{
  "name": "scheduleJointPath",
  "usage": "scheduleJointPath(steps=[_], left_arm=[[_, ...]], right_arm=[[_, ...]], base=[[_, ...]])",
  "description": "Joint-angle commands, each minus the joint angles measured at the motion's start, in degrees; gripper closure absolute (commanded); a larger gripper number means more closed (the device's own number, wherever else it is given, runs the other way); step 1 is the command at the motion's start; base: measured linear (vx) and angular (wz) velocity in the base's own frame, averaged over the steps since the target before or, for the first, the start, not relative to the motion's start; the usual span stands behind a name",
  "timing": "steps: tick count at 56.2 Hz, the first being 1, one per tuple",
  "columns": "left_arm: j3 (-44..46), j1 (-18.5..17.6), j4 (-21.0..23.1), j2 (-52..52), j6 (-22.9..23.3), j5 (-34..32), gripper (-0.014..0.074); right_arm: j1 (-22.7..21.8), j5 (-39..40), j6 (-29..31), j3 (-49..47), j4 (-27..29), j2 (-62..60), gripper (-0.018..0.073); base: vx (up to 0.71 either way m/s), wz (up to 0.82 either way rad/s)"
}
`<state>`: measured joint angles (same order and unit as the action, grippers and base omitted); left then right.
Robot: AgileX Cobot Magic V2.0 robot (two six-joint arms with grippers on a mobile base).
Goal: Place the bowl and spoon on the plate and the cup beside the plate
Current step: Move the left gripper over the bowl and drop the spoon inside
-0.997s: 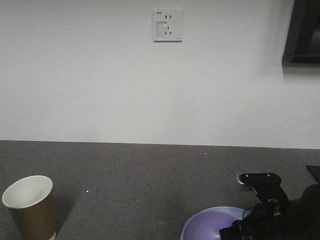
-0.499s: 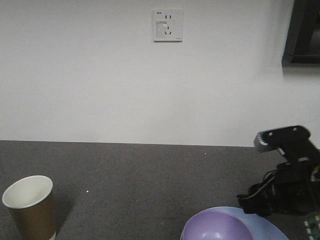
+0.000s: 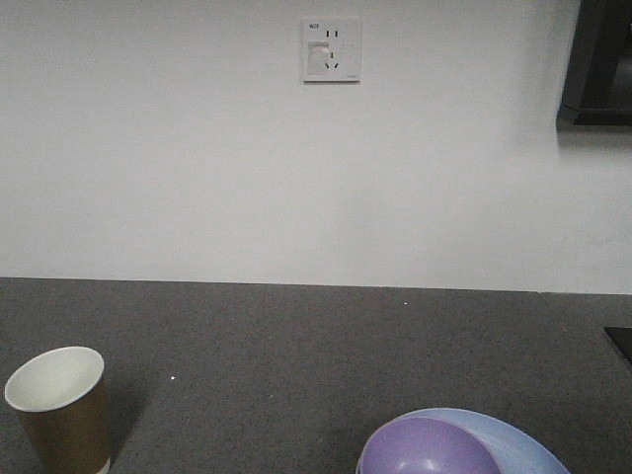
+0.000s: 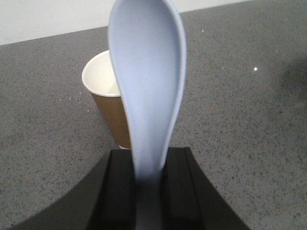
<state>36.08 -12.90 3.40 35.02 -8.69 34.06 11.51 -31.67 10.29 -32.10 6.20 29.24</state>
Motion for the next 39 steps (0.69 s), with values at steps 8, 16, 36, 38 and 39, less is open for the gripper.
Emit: scheduleJointPath(steps=[8, 16, 36, 38, 39], left_arm=[[17.2, -5.0, 13.4, 16.4, -17.8, 6.0, 0.0594], [26.3, -11.2, 16.3, 29.3, -21.1, 10.9, 0.0594], [50.6, -27.7, 16.1, 57.9, -16.8, 18.6, 0.0594], [53.2, -28.9, 16.1, 60.6, -16.5, 19.7, 0.0594], [54.2, -29.3, 16.1, 62.3, -16.3, 20.0, 0.0594]], right_arm=[[0.1, 7.0, -0.3, 6.6, -0.2, -7.6, 0.0569], [0.1, 6.0, -0.3, 6.8, 0.0, -7.8, 0.0568], [0.1, 6.0, -0.3, 6.8, -0.1, -7.8, 0.0568], [0.1, 6.0, -0.3, 6.8, -0.1, -7.8, 0.0568], [0.1, 6.0, -0.3, 6.8, -0.1, -7.8, 0.0568]], base=[[0.00, 0.00], [0.00, 0.00], [0.00, 0.00], [0.00, 0.00], [0.00, 0.00]])
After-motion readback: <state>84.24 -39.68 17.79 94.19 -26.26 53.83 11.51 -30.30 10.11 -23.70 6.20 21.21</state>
